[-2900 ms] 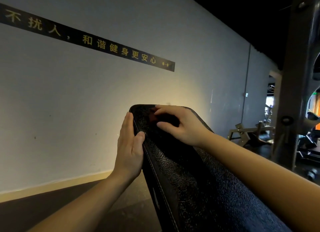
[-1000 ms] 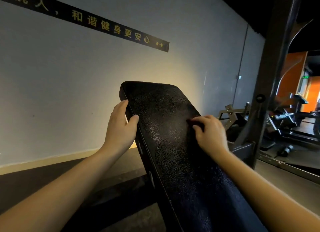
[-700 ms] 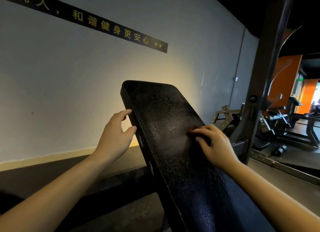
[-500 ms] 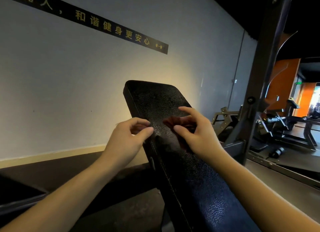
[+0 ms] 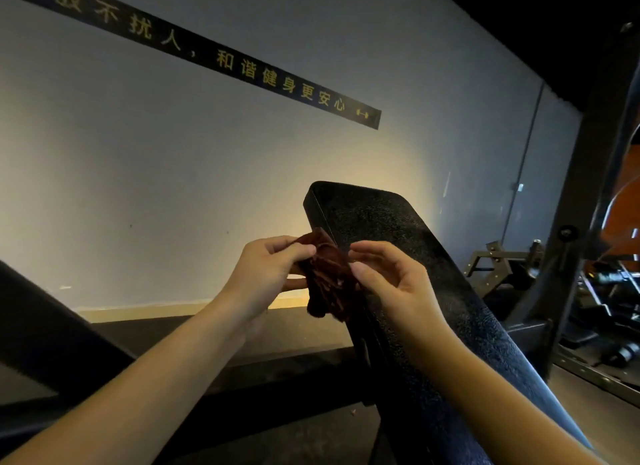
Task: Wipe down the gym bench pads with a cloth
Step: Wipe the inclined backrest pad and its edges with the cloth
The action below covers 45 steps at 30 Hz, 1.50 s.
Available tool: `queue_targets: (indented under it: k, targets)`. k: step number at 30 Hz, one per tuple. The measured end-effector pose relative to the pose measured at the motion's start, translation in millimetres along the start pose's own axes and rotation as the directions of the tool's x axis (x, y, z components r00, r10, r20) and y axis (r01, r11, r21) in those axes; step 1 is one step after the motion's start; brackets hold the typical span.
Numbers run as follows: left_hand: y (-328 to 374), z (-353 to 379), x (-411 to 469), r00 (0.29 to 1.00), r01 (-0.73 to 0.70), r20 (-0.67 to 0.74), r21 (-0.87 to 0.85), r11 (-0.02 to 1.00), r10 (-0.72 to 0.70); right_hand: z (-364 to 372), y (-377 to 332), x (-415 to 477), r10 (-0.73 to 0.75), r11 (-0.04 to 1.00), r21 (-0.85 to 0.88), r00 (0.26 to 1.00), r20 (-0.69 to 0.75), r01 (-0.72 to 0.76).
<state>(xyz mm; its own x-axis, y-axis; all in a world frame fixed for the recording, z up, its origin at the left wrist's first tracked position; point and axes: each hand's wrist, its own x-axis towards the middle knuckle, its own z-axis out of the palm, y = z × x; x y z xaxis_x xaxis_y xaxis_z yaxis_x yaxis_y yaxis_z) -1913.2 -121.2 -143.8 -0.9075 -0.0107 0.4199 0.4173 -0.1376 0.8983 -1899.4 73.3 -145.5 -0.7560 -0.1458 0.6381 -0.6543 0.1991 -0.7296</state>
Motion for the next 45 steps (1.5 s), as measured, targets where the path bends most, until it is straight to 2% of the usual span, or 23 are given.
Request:
queue_targets:
  k: [3,6,8,9,11,13,14,16,20,25,27,30,34,38,41,43,45]
  targets:
    - [-0.1,-0.3,9.1,0.999,0.023,-0.043,-0.112,0.993,-0.028,9.6,4.3,16.4,0.134,0.991,0.014,0.991,-0.013,-0.134]
    - [-6.5,10.4,13.8,0.99,-0.074,-0.118,0.043,0.996,0.079,24.0,7.7,30.5,0.107,0.991,-0.078,0.991,-0.077,-0.112]
    - [-12.9,12.9,22.3,0.969,-0.114,-0.202,0.156,0.981,0.144,21.2,9.2,39.3,0.072,0.986,-0.145,0.996,-0.055,-0.08]
    - [-16.7,10.9,30.1,0.959,-0.095,-0.251,0.148,0.984,0.131,15.6,11.0,43.8,0.039,0.978,-0.206,0.999,-0.027,-0.044]
    - [-24.2,3.5,51.4,0.943,-0.042,-0.326,0.085,0.996,0.067,-2.4,19.7,55.7,-0.09,0.891,-0.446,0.996,0.002,0.081]
    - [-28.7,1.0,75.9,0.935,-0.022,-0.353,0.06,0.998,0.042,-18.6,31.3,71.7,-0.189,0.724,-0.667,0.981,0.052,0.175]
    - [-30.6,2.0,88.7,0.935,-0.023,-0.353,0.055,0.998,0.041,-22.5,37.8,79.0,-0.189,0.665,-0.722,0.979,0.081,0.189]
    - [-32.6,8.0,110.6,0.939,-0.06,-0.335,0.047,0.997,0.073,-23.0,51.9,88.1,-0.17,0.614,-0.768,0.981,0.098,0.183]
    - [-44.9,16.8,133.4,0.926,-0.121,-0.341,0.135,0.983,0.161,-21.0,71.6,90.9,-0.224,0.59,-0.784,0.972,0.074,0.195]
    - [-75.5,38.9,55.0,0.95,-0.158,-0.232,0.225,0.961,0.211,-17.9,74.2,96.5,-0.252,0.568,-0.799,0.966,0.057,0.195]
    - [-85.6,45.7,35.8,0.944,-0.164,-0.245,0.228,0.96,0.22,-15.7,76.0,94.9,-0.263,0.573,-0.795,0.963,0.052,0.199]
    - [-72.2,41.2,81.4,0.905,-0.194,-0.309,0.312,0.93,0.293,-16.1,77.1,95.3,-0.272,0.585,-0.785,0.961,0.045,0.202]
    - [-43.7,19.3,158.9,0.881,-0.135,-0.371,0.394,0.909,0.292,-15.6,76.4,94.2,-0.275,0.582,-0.788,0.96,0.044,0.203]
    - [-63.4,28.7,107.6,0.911,-0.164,-0.297,0.375,0.912,0.286,-16.0,76.3,95.2,-0.276,0.582,-0.788,0.96,0.039,0.199]
    - [-81.5,38.6,56.8,0.912,-0.253,-0.206,0.4,0.881,0.356,-15.4,79.1,95.3,-0.286,0.582,-0.788,0.958,0.033,0.201]
    - [-69.3,35.7,83.8,0.88,-0.274,-0.235,0.461,0.844,0.413,-16.3,80.1,96.1,-0.293,0.592,-0.78,0.956,0.028,0.205]
    - [-49.7,28.6,129.6,0.866,-0.235,-0.292,0.478,0.846,0.406,-17.9,80.2,96.9,-0.288,0.598,-0.772,0.957,0.042,0.214]
